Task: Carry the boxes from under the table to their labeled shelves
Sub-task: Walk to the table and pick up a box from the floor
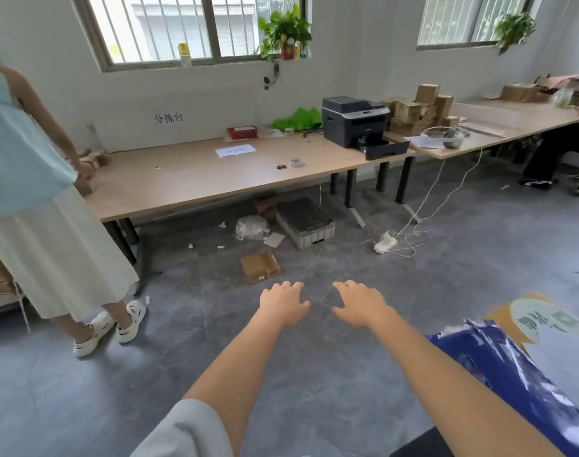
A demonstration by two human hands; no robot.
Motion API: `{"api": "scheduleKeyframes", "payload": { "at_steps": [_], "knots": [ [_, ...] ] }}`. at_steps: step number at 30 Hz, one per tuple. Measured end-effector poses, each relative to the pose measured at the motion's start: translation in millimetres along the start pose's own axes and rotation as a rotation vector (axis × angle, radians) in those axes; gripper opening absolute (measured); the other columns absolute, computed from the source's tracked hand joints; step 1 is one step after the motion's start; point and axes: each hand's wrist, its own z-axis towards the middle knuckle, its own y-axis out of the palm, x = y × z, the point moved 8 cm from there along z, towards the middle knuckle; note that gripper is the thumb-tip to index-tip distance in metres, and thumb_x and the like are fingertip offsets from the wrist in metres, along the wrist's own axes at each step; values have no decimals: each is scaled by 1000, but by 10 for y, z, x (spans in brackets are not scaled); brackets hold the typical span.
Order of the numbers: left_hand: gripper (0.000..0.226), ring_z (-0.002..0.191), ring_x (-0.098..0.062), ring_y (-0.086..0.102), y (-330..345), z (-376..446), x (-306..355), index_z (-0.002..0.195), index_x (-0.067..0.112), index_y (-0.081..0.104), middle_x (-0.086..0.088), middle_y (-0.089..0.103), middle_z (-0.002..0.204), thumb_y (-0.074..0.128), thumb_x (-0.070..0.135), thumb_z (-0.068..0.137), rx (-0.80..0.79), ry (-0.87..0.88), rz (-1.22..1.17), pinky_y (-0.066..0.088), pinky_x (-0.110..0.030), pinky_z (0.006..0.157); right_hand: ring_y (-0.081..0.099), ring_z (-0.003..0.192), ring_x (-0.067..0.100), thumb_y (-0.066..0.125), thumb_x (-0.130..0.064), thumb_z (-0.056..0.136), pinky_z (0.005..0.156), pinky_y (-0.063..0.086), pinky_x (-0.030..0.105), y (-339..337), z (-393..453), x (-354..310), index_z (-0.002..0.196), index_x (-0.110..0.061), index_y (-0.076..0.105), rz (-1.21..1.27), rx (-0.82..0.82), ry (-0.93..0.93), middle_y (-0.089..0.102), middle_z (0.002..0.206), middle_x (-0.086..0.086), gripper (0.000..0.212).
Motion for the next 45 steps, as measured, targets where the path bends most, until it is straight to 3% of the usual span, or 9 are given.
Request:
{"api": "scheduleKeyframes", "payload": {
  "at_steps": [7,23,34,45],
  "knots": [
    [54,127,-31,43,-496,1428,-441,139,19,37,-9,46,140,37,42,90,25,-61,-26,33,-45,101,39,131,28,44,-42,91,103,35,44,-478,1626,-74,145,-20,25,-38,-2,-56,39,145,7,62],
    [57,131,-32,40,-1129,3873,-1415,144,24,30,-8,40,147,35,43,91,22,-240,-58,34,-46,105,41,130,30,44,-41,90,102,36,45,-1095,4483,-121,147,-21,22,-43,-37,-219,39,145,8,64],
    [58,133,-31,39,-1212,5212,-2192,145,27,26,-6,36,150,33,46,92,-24,-386,-130,35,-46,106,43,128,31,44,-37,89,100,41,46,-1320,6210,-230,146,-21,23,-50,-129,-309,40,145,10,63],
    [58,131,-32,41,-1128,6730,-3021,145,26,26,-7,38,149,33,46,91,-117,-405,-169,37,-46,105,37,134,30,44,-36,92,105,38,45,-1249,7947,-563,148,-21,20,-44,-207,-302,31,152,8,62]
  ]
}}
